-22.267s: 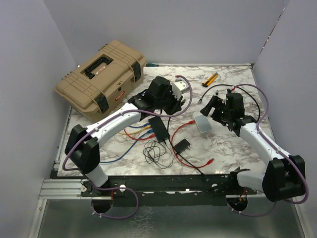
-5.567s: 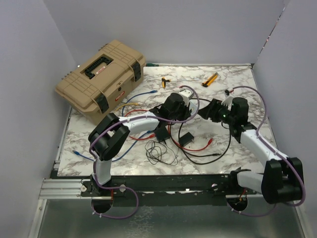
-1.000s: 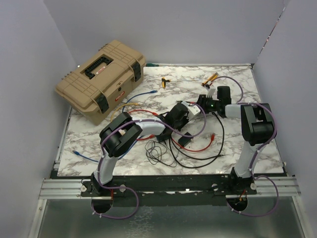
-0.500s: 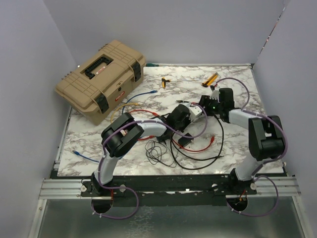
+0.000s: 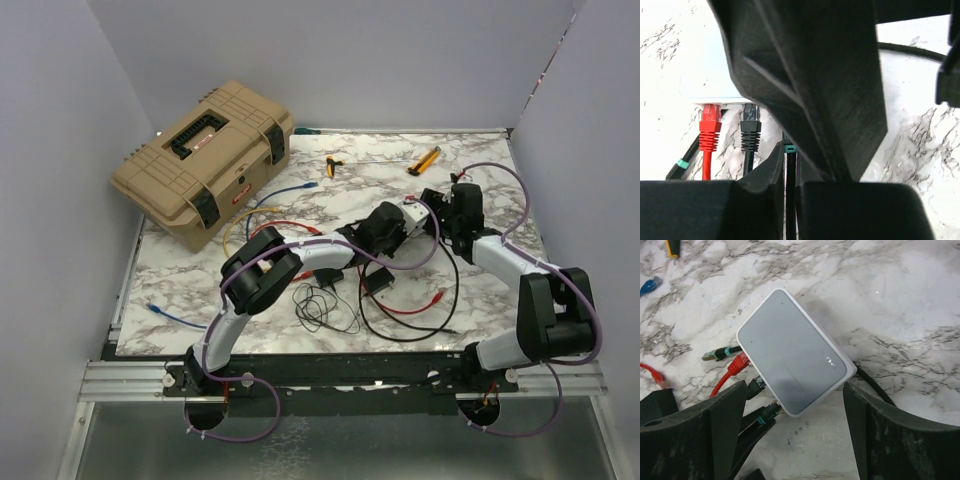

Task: Insert the plug into the switch port
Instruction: Insert the connector into the switch port, then reset both arms

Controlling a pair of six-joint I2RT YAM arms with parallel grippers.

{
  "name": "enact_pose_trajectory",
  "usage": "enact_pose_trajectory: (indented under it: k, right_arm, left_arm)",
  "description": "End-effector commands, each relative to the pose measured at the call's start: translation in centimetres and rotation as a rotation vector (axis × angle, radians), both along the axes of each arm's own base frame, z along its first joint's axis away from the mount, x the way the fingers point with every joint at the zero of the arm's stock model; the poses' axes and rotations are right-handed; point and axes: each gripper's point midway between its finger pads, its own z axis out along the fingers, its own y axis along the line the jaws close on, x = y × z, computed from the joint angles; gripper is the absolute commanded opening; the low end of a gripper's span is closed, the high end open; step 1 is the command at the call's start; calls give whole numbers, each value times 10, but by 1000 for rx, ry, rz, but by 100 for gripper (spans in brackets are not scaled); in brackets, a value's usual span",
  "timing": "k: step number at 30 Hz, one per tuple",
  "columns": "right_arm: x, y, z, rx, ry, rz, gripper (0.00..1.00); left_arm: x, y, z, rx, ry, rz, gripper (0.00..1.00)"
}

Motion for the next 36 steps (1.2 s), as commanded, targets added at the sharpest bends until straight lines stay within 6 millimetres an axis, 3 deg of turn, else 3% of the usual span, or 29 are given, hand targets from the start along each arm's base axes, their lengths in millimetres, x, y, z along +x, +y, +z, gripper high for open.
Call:
enact_pose_trajectory:
  k: [1, 8, 12, 16, 21, 26, 29, 36]
  right_arm:
    - [-8, -20, 3, -41, 14, -125, 83]
    - [-13, -39, 16, -58, -10, -245, 88]
    - [-15, -36, 21, -34, -17, -241, 88]
    - [-18, -37, 33, -23, -50, -245, 89]
    - [-28, -38, 54, -16, -82, -244, 92]
    - [-41, -40, 79, -7, -134, -238, 97]
    - [-50, -46, 95, -23, -160, -256, 100]
    - [-82, -69, 144, -90, -244, -317, 100]
  left_arm:
    - [7, -15, 1, -39, 3, 34, 9]
    - [-2, -42, 14, -147, 58, 23, 12]
    - [3, -33, 17, -152, 55, 68, 24]
    - [6, -14, 36, -189, 48, 124, 40]
    - [9, 25, 72, -249, 27, 215, 59]
    - [12, 82, 113, -299, -7, 347, 77]
    - [10, 122, 136, -309, -27, 448, 96]
    - [-16, 215, 191, -354, -111, 678, 99]
